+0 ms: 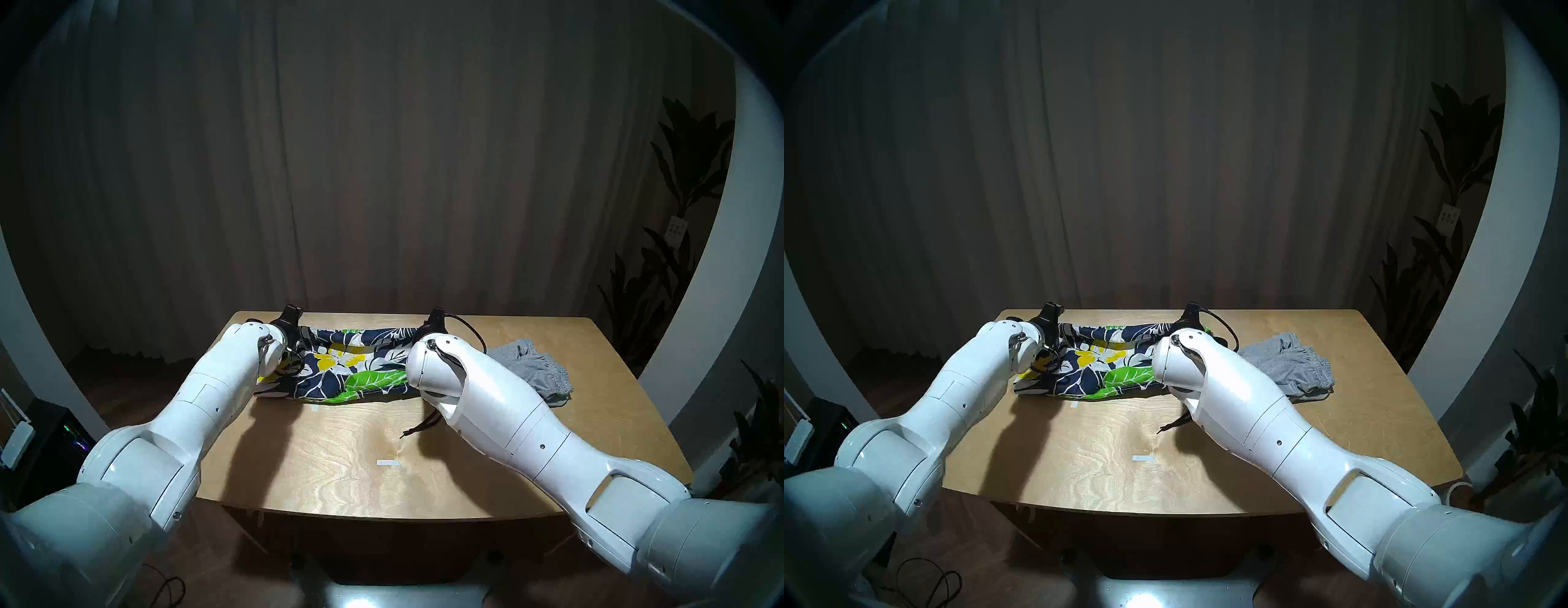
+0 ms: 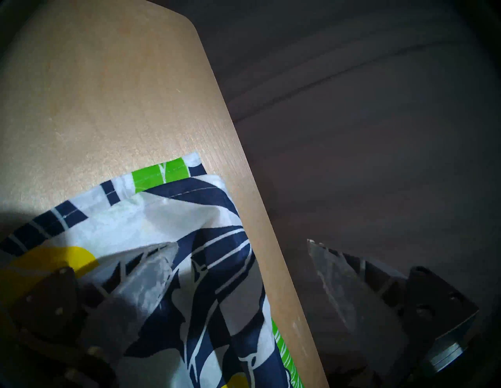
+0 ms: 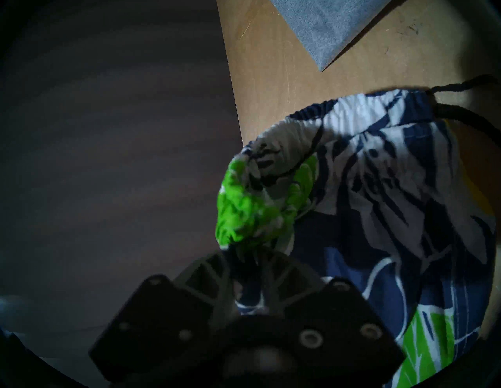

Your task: Fold pants twice and stack them

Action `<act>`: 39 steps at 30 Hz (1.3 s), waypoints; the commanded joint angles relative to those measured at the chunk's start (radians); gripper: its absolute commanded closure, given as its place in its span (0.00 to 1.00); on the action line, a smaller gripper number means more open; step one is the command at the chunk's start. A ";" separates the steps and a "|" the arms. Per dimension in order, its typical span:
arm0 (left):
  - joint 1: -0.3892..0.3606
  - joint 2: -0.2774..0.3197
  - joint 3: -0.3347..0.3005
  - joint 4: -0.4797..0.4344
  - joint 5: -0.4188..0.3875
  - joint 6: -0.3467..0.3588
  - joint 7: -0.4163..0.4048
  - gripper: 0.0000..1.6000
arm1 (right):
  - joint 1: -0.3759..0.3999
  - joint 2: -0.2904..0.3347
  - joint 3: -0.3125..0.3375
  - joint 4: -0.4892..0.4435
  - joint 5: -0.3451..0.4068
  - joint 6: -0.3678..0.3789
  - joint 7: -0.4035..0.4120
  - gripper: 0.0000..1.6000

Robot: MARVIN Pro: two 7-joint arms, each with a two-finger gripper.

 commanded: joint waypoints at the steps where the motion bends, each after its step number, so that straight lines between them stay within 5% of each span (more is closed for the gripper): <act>1: -0.079 -0.031 0.006 0.021 0.017 -0.006 -0.024 0.00 | 0.057 -0.050 0.005 0.030 -0.007 0.018 0.027 0.00; 18: -0.139 -0.036 0.007 0.109 0.056 -0.013 -0.121 0.00 | 0.109 -0.138 0.021 0.115 0.000 0.060 0.087 0.00; 39: 0.028 0.111 -0.053 -0.055 0.058 0.002 -0.451 0.00 | 0.038 -0.177 0.096 -0.142 0.092 0.141 0.203 0.00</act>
